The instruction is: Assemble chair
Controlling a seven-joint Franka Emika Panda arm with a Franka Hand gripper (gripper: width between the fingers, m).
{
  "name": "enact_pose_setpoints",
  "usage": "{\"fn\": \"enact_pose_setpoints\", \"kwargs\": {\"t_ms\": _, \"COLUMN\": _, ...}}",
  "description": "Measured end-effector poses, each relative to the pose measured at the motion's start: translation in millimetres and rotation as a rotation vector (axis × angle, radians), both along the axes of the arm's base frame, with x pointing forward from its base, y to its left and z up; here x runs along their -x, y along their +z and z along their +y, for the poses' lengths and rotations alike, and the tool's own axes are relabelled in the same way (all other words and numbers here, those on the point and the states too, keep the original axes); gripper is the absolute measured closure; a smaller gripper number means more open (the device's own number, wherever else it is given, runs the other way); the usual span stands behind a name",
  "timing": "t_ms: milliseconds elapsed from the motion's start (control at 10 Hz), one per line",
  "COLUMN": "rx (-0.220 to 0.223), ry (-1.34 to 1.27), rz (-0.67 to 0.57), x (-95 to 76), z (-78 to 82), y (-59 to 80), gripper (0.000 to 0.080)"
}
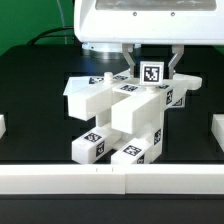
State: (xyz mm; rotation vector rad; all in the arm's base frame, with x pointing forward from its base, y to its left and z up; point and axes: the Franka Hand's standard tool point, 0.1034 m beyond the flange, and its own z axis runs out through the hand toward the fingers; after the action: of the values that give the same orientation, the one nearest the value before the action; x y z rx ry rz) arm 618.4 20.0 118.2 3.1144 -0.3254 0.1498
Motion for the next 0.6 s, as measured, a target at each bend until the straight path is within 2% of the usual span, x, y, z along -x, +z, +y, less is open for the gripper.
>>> {"fn": "enact_pose_setpoints", "kwargs": {"t_ms": 300, "rx": -0.016, "ry": -0.146, "rz": -0.002, "x": 0.0, "z": 0.3, "y": -0.1, "gripper": 0.0517}}
{"fn": "enact_pose_setpoints", "kwargs": {"t_ms": 600, "rx": -0.099, "ry": -0.415, "rz": -0.005, "x": 0.2, "z": -6.7, "y": -1.3, "gripper": 0.0517}}
